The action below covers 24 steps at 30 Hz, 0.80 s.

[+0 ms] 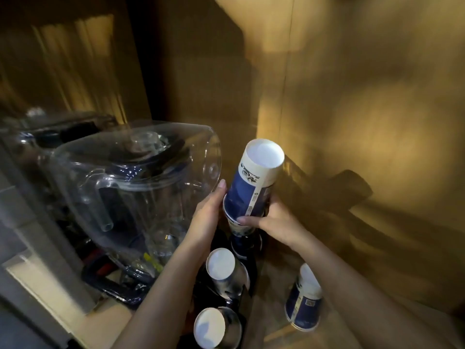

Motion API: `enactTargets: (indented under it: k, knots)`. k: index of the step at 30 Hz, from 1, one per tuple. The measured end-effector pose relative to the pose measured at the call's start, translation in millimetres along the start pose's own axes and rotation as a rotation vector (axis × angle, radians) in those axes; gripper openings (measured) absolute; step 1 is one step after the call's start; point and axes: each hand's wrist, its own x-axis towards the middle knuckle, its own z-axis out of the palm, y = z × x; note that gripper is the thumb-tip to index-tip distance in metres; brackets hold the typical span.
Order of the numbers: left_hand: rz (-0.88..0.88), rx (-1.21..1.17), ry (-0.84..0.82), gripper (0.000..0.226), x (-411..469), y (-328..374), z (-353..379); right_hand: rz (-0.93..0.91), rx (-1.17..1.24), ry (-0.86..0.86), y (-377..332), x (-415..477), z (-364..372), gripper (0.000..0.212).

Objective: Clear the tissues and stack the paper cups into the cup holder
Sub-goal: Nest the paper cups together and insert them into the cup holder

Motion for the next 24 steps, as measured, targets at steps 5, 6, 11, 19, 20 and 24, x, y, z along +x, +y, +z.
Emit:
enactTargets:
  k: [5,6,11,19,20,24]
  knots:
    - [-0.05,-0.013,0.065,0.047,10,-18,0,0.036,-0.083,0.033,11,9,7,0.092]
    - [-0.037,-0.012,0.068,0.044,12,-22,1,0.055,-0.123,0.061,13,10,9,0.1]
    - [0.064,0.48,0.072,0.039,15,-46,4,0.036,-0.202,0.076,24,10,13,0.057]
    - [0.173,0.895,0.074,0.054,16,-63,8,-0.034,-0.351,0.028,23,9,8,0.04]
    - [0.163,0.921,0.064,0.054,16,-61,8,-0.036,-0.355,0.004,21,8,5,0.039]
    - [0.289,1.086,0.128,0.056,10,-44,14,-0.062,-0.395,0.01,12,-3,-14,0.045]
